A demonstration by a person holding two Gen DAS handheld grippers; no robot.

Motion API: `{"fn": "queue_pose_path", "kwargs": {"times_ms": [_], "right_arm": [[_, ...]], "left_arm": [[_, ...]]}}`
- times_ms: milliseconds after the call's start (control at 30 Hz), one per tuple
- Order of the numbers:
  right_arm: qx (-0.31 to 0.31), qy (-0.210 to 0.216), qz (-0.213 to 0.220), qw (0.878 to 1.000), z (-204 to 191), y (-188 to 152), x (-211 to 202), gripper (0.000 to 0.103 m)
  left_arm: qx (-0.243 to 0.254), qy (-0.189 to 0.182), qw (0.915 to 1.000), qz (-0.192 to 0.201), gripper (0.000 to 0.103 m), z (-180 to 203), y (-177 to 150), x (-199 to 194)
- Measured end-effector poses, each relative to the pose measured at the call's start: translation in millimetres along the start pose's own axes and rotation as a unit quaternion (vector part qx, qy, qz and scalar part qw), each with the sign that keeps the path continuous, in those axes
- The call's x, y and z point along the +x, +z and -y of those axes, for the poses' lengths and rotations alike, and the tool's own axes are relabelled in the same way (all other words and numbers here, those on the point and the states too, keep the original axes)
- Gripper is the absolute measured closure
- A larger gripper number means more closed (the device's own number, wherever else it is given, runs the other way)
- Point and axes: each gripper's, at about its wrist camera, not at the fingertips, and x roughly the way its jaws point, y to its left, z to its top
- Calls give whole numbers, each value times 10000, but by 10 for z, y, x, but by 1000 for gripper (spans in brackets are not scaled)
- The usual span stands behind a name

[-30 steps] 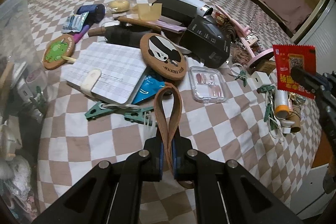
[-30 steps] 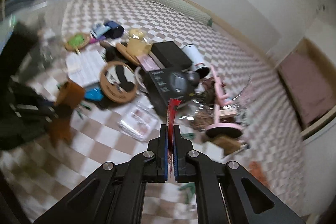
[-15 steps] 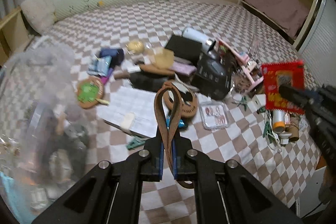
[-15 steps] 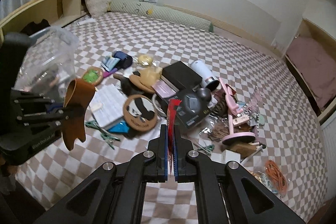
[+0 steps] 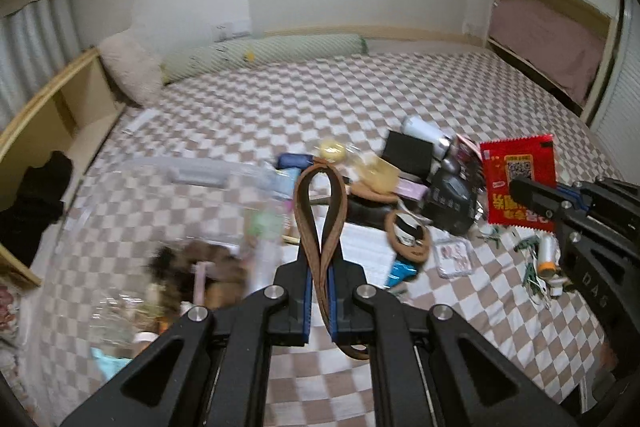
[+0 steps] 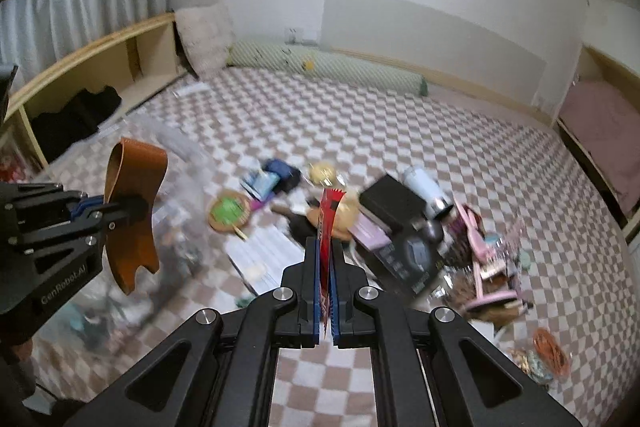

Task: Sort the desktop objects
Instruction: 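Carry the leather strap and red packet with both tools over the clear bin, then open both tools to drop the strap and red packet into the bin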

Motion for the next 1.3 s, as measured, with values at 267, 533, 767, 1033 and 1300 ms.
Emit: {"fn": "queue_pose_path", "kwargs": {"times_ms": [267,533,767,1033,1300], "right_arm": [[-65,533,246,9983,-599,408,-121,98],[-376,1002,178,9941,-1275,543,29,98],[-719,1342,-177,9882,-1798,349,371,98],[-809,1539,-806,9815,-2131,165,837,98],[-736,1552,-1061,9794,-2128,119,1019,98]], "left_arm": [[-329,588,9976,149,96,-772,17,-357],[-709,1121,9911,117,96,-1508,-130,-562],[-830,1299,9880,-38,96,-1841,-297,-534],[-911,1312,9864,-397,96,-1999,-466,-238],[-1039,1459,9805,-808,96,-2190,-666,13]]}}
